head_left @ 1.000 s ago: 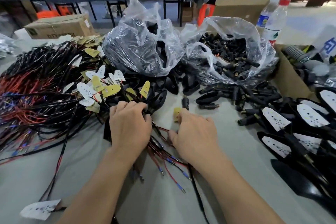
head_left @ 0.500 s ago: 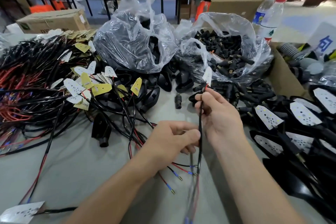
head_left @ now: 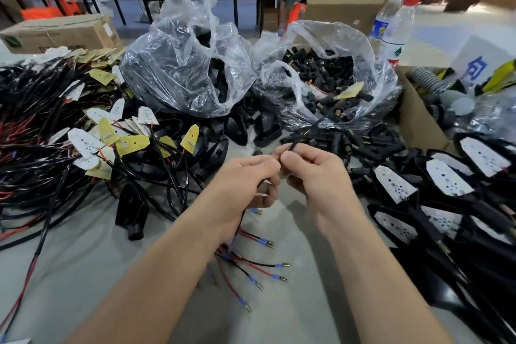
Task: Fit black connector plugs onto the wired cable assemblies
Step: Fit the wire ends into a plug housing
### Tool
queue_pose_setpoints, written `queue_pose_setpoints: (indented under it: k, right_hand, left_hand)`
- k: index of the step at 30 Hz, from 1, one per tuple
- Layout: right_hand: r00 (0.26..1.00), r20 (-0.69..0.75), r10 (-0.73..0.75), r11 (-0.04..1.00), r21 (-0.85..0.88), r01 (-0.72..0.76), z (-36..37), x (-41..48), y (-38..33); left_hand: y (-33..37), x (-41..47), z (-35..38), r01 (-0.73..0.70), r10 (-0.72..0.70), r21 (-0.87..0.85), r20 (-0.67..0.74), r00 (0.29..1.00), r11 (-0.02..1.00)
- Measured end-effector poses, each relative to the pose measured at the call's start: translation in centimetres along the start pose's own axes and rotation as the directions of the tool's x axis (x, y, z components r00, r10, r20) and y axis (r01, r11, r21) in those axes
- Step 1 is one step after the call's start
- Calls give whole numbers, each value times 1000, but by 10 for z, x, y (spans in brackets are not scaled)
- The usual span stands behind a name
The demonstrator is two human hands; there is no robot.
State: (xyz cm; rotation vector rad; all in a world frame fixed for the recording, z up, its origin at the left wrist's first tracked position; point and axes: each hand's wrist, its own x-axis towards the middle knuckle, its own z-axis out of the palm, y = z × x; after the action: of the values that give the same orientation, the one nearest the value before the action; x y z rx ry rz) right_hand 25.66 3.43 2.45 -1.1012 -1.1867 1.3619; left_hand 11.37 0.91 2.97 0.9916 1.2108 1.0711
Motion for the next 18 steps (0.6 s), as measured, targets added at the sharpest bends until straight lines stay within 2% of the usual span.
queue_pose_setpoints:
  k: [2, 3, 8, 10, 14, 16, 18]
  right_hand:
    - [995, -92, 26, 993, 121, -14, -8, 6, 0]
    - [990, -136, 38, 985, 169, -14, -11, 9, 1]
    - [957, -288, -23, 966, 240, 96, -13, 20, 5]
    - [960, -274, -56, 970, 213, 117, -9, 21, 7]
    - [996, -89, -19, 988, 149, 32, -2, 19, 10]
    - [993, -112, -27, 991, 129, 42, -4, 19, 10]
    - [987, -156, -43, 993, 105, 60, -8, 20, 9]
  left_hand:
    - [1, 6, -3, 14, -18, 30, 104, 994, 999]
    - [0, 8, -6, 13, -18, 49, 104, 994, 999]
    - [-11, 10, -22, -12, 34, 194, -113, 993, 981]
    - [-15, 9, -21, -27, 61, 231, -141, 988, 973]
    - [-20, 5, -17, -103, 152, 353, -113, 982, 930]
    - [-20, 5, -22, -198, 302, 560, -100, 948, 805]
    - [-17, 8, -32, -239, 547, 816, -109, 830, 526]
